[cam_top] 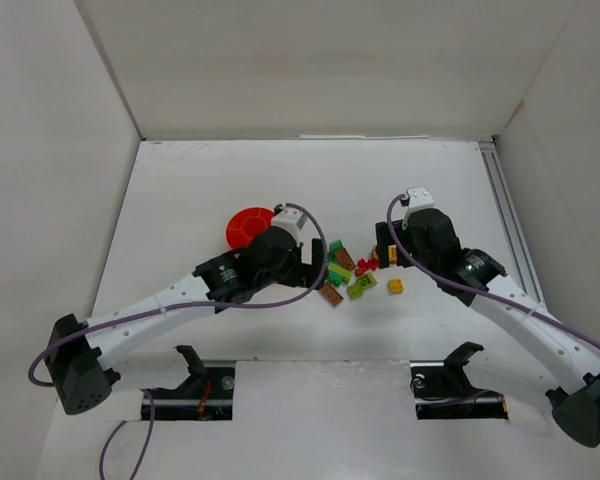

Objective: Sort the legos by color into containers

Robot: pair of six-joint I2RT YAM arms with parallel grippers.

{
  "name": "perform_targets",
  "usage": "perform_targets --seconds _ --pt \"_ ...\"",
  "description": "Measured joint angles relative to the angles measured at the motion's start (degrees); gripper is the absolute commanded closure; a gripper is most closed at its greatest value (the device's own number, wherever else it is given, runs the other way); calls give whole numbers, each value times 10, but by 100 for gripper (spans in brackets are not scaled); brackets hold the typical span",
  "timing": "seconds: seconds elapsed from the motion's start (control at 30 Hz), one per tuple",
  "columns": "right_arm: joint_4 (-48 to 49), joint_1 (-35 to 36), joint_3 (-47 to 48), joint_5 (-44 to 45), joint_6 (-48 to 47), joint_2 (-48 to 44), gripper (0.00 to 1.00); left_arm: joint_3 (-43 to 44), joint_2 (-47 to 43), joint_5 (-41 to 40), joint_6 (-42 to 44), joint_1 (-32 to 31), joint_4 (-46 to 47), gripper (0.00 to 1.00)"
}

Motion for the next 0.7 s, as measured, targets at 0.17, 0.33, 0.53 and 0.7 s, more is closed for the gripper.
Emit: perform_targets --seconds 0.17,0.33,0.53,0.7 --pt "-17 0 -5 26 8 -14 1 0 78 0 14 -65 20 6" --pt "-28 -1 -24 38 25 -61 2 -1 140 2 46 -75 56 6" --pt "-49 -1 -38 39 38 -80 2 -1 200 17 86 -75 97 9" --pt "-60 -2 -41 39 40 -82 2 -27 227 44 106 -75 132 0"
